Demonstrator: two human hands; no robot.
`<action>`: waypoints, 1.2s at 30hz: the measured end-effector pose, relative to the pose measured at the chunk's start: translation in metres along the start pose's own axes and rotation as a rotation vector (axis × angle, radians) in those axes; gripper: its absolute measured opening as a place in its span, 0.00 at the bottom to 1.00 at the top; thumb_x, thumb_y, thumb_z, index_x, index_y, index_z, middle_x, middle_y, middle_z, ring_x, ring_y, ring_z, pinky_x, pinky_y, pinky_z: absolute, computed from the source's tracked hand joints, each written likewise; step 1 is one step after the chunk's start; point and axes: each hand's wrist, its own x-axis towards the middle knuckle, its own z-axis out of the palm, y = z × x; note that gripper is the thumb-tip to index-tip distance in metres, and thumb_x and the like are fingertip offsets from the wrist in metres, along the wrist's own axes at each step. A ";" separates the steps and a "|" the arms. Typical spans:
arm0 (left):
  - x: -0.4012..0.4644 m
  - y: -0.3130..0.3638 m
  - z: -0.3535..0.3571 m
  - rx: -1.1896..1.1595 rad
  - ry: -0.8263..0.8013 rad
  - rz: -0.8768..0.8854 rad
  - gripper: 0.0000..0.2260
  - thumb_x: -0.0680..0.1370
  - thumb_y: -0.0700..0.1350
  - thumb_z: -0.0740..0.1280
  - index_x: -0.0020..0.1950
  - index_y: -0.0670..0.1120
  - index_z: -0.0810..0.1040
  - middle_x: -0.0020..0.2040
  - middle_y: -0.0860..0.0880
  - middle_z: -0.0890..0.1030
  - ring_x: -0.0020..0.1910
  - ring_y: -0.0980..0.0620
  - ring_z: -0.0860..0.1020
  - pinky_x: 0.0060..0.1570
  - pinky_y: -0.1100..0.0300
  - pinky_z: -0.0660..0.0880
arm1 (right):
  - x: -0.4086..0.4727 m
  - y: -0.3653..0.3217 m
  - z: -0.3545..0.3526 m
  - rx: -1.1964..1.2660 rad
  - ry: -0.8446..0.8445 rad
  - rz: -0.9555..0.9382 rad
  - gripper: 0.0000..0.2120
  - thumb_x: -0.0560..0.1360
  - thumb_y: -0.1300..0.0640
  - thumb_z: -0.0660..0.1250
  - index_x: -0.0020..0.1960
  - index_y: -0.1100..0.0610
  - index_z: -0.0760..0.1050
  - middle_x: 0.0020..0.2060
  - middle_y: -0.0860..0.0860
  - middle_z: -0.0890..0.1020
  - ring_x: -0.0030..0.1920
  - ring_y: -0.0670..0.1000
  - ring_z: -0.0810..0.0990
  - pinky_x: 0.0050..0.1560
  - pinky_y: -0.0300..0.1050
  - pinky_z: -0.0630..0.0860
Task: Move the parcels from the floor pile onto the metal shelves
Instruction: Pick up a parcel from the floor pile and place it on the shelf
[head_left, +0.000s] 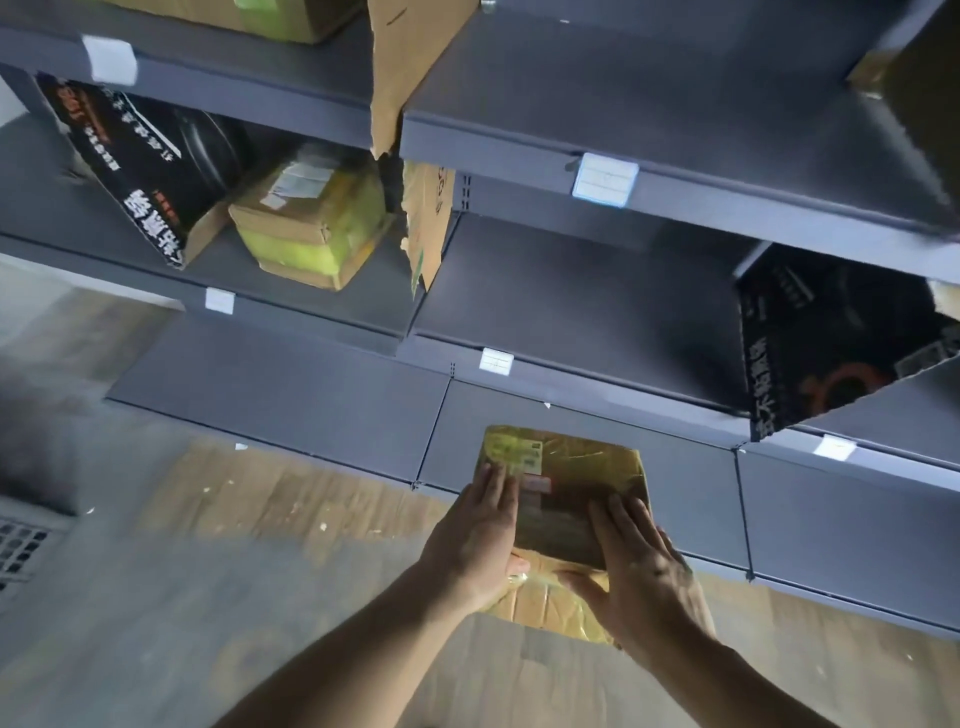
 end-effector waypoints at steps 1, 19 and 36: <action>0.001 -0.002 0.000 -0.009 0.003 0.004 0.40 0.81 0.49 0.66 0.80 0.43 0.39 0.80 0.44 0.39 0.79 0.47 0.41 0.69 0.59 0.39 | 0.001 -0.001 0.001 -0.010 -0.003 0.006 0.41 0.64 0.31 0.70 0.65 0.61 0.78 0.63 0.58 0.79 0.64 0.62 0.77 0.55 0.58 0.78; 0.029 0.136 0.001 -0.020 -0.044 0.204 0.42 0.80 0.53 0.66 0.80 0.47 0.38 0.77 0.49 0.34 0.79 0.49 0.43 0.75 0.56 0.53 | -0.073 0.107 -0.038 -0.029 0.066 0.244 0.43 0.59 0.31 0.76 0.63 0.59 0.79 0.61 0.54 0.81 0.63 0.59 0.79 0.51 0.51 0.81; 0.014 0.428 0.086 0.135 -0.180 0.182 0.41 0.80 0.54 0.64 0.80 0.44 0.38 0.79 0.43 0.36 0.78 0.46 0.37 0.70 0.58 0.35 | -0.240 0.362 -0.030 0.052 0.169 0.248 0.40 0.72 0.27 0.49 0.59 0.58 0.82 0.57 0.54 0.83 0.57 0.58 0.83 0.50 0.52 0.82</action>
